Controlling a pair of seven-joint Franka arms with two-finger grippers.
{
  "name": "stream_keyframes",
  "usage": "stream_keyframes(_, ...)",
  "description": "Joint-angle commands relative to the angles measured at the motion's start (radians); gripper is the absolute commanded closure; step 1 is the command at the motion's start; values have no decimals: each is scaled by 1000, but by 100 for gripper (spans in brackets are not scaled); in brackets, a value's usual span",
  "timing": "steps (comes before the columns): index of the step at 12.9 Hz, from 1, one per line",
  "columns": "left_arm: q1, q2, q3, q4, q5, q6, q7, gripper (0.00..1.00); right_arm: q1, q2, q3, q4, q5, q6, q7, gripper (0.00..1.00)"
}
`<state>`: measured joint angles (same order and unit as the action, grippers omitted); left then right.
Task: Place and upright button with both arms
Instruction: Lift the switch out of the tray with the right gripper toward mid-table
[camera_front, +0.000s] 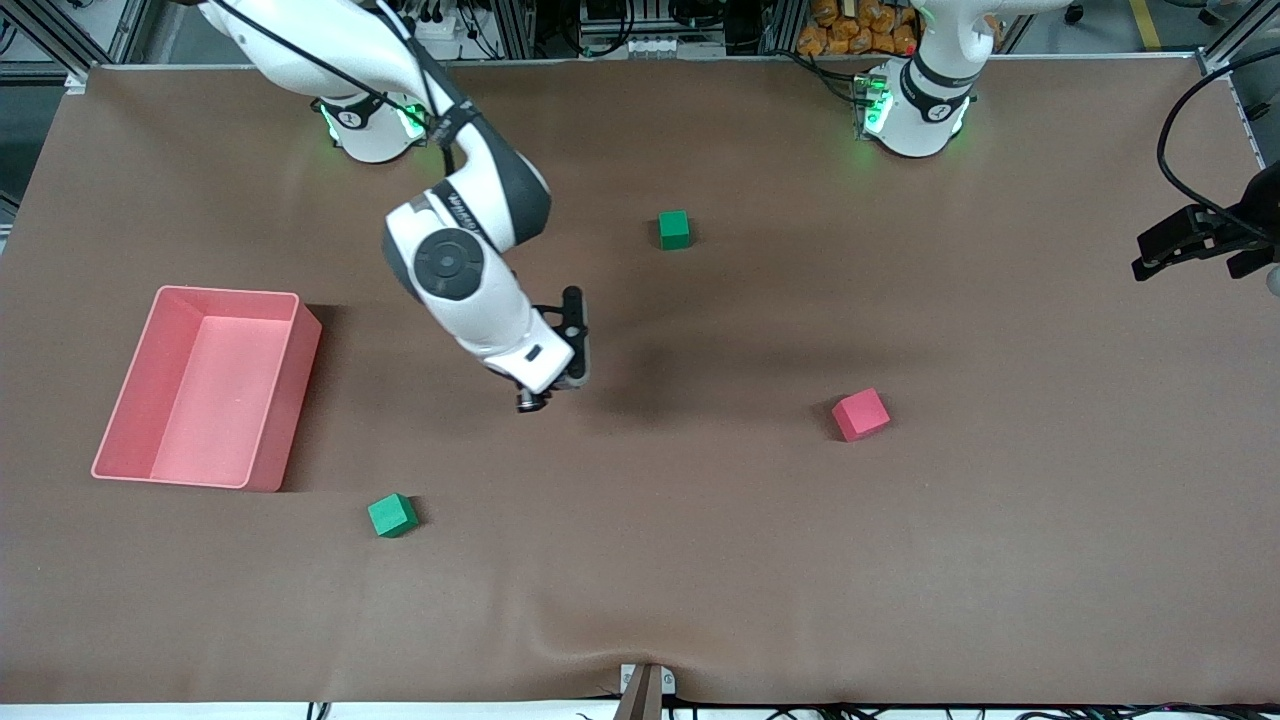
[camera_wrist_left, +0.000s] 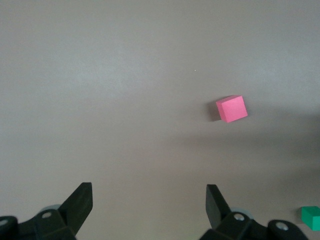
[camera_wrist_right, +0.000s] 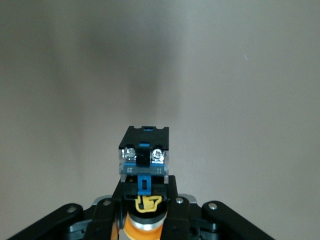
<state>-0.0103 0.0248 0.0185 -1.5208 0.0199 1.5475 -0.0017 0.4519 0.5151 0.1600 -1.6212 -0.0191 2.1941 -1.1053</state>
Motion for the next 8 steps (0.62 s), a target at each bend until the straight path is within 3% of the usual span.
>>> stream_keyframes(1, 3, 6, 0, 14, -14, -4, 23, 0, 60, 77, -13, 108, -12, 4, -90, 97)
stream_keyframes(4, 1, 6, 1, 16, -12, -4, 22, 0, 96, 166, -14, 194, -15, 10, -163, 97)
stream_keyframes(8, 3, 6, 0, 16, -12, -4, 23, 0, 157, 206, -16, 208, -123, 76, -246, 100)
